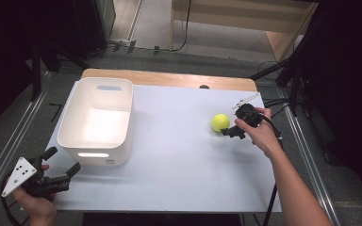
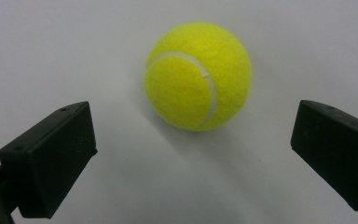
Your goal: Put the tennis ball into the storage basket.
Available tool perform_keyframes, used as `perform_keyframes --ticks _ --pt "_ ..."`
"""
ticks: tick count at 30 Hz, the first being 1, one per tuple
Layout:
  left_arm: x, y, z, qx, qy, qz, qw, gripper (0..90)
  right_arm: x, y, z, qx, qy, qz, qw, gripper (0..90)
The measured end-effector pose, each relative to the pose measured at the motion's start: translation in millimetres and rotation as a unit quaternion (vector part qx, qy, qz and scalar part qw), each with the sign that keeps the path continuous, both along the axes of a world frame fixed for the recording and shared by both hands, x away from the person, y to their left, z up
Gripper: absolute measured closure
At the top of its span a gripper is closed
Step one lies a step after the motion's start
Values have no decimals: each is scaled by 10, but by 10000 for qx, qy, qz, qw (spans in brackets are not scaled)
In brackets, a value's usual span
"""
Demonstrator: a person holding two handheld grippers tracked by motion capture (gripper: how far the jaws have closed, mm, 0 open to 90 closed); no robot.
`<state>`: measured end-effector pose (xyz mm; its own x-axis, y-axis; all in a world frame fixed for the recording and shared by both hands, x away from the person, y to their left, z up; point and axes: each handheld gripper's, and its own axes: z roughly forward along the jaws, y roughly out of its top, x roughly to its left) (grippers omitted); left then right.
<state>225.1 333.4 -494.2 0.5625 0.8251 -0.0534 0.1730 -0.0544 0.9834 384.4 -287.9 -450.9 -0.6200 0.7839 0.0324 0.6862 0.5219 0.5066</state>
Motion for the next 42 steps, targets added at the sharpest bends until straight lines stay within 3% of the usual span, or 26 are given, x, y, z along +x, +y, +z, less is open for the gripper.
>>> perform_keyframes --ticks 25,31,32,34,42 --pt "-1 -13 -8 27 24 -29 10000 1 245 165 -203 -151 472 -5 9988 0" --pt "-1 -18 -9 71 23 -37 10000 1 303 200 -236 -186 466 -18 9987 0" --pt "-1 -19 -9 71 23 -38 10000 1 310 206 -236 -189 452 -89 9988 67" --pt "1 -19 -11 68 22 -31 10000 1 344 210 -241 -149 360 -205 9990 109" --pt "1 -22 -12 65 24 -39 10000 1 379 236 -263 -186 407 -255 9987 115"
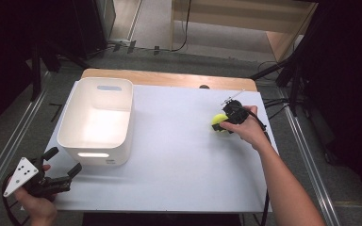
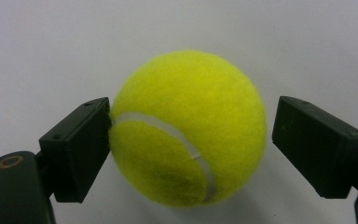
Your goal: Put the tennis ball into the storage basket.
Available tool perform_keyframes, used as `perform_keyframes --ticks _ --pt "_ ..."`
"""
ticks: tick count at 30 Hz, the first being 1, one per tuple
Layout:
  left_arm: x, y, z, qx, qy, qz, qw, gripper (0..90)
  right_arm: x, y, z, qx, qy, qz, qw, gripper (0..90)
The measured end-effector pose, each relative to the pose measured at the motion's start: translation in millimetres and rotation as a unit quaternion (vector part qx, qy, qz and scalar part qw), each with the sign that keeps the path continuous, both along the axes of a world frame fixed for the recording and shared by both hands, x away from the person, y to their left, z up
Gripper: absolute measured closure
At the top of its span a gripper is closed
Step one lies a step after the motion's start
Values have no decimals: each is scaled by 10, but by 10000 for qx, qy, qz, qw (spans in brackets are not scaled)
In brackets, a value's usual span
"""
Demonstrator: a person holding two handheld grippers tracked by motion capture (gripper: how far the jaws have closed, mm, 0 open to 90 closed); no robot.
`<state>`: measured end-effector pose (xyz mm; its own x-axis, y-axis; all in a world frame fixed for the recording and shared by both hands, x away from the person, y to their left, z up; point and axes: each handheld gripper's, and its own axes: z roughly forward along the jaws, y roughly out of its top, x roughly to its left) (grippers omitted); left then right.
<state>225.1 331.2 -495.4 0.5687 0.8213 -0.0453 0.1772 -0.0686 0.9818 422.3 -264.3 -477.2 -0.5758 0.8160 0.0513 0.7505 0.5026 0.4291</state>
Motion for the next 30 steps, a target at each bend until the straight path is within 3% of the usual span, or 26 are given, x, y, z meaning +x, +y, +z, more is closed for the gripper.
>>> perform_keyframes --ticks 5,11,25,30 --pt "-1 1 0 2 -1 -3 10000 1 10 24 -25 -99 28 24 9999 128" --pt "-2 1 2 14 -5 -17 10000 1 20 40 -45 -17 123 70 9999 223" --pt "-1 -2 2 51 19 -23 10000 1 16 59 -6 -35 166 97 9998 232" --pt "-1 -3 1 56 19 -17 10000 1 9 108 44 -53 91 259 9996 233"
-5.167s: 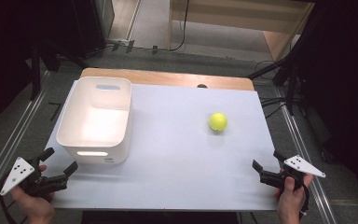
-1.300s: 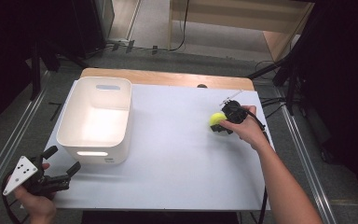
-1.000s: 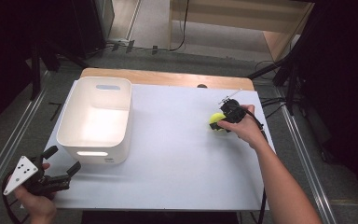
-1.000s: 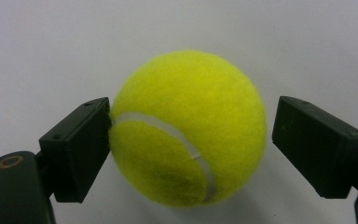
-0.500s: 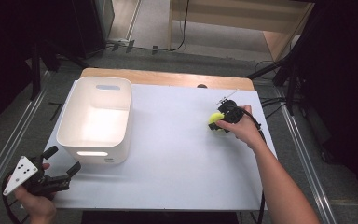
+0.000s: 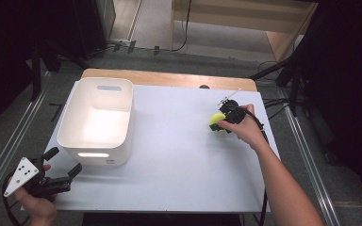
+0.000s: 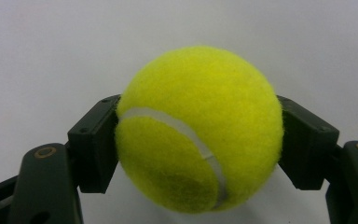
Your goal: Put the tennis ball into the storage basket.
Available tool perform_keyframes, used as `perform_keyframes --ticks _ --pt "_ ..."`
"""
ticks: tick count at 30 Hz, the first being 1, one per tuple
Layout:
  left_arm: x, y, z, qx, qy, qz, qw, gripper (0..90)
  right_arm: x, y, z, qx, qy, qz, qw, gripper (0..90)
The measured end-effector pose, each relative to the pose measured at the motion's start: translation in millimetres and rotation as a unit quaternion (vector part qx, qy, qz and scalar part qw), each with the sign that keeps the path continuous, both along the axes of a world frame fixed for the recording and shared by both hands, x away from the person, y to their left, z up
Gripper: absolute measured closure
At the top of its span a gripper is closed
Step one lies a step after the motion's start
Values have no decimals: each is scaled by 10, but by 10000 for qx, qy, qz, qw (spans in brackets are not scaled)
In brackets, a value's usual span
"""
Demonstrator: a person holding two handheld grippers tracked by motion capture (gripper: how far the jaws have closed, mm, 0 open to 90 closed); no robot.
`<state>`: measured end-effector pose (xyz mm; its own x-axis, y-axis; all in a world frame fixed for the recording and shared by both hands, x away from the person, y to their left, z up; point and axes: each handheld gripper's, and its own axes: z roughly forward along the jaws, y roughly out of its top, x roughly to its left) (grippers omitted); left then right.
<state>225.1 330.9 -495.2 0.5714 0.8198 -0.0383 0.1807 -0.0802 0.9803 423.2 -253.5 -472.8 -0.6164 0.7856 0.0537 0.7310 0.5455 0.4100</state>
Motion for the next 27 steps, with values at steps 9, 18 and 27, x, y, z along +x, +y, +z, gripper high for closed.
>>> perform_keyframes --ticks 9,18,27 --pt "0 0 0 1 -2 -4 10000 1 -31 107 117 71 -81 104 9999 233" --pt "-2 1 0 -35 -8 -16 10000 1 -57 288 270 150 -157 276 9994 233" --pt "-2 2 0 -29 -10 -29 10000 1 -77 479 408 205 -252 554 9979 233"
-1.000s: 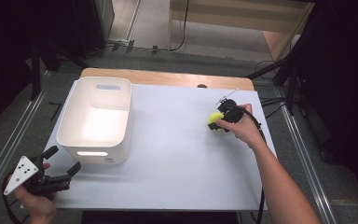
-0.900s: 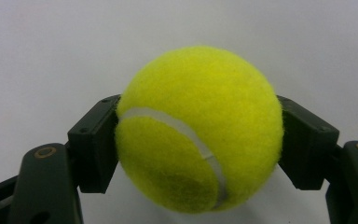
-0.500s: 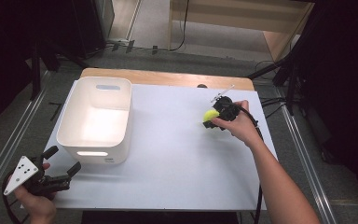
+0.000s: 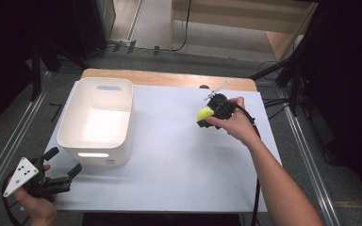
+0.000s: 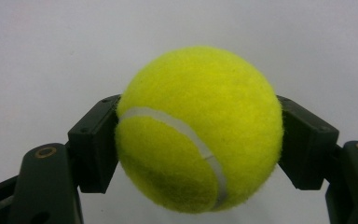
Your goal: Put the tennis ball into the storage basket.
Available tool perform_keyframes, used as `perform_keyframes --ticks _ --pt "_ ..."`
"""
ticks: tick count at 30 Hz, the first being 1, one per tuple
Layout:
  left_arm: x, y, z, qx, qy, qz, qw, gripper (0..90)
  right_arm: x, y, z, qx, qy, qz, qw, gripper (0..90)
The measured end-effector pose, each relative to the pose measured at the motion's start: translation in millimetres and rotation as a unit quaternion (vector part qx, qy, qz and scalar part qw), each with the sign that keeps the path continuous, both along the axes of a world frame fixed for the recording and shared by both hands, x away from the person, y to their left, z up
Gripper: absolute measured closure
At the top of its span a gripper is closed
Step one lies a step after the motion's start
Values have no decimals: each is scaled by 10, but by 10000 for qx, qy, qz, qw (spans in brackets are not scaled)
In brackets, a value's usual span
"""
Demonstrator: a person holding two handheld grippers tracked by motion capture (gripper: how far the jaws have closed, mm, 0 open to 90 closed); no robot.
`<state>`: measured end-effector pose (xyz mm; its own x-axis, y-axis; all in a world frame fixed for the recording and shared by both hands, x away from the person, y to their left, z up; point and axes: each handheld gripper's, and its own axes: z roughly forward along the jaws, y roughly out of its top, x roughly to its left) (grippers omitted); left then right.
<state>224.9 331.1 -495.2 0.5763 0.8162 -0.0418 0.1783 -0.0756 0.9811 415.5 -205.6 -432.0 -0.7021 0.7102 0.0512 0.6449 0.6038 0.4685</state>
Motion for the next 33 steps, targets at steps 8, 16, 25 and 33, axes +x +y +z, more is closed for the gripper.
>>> perform_keyframes --ticks 8,16,25,33 --pt "-2 -1 0 -11 -5 -3 10000 1 -38 166 124 25 -85 201 9998 234" --pt "-4 -1 1 -18 -8 -11 10000 1 -71 311 203 25 -147 393 9991 234" --pt "-6 1 3 -29 -11 -22 10000 1 -119 516 316 44 -207 643 9977 234" --pt "-5 2 3 -40 -9 -20 10000 1 -150 689 413 89 -268 832 9961 235"
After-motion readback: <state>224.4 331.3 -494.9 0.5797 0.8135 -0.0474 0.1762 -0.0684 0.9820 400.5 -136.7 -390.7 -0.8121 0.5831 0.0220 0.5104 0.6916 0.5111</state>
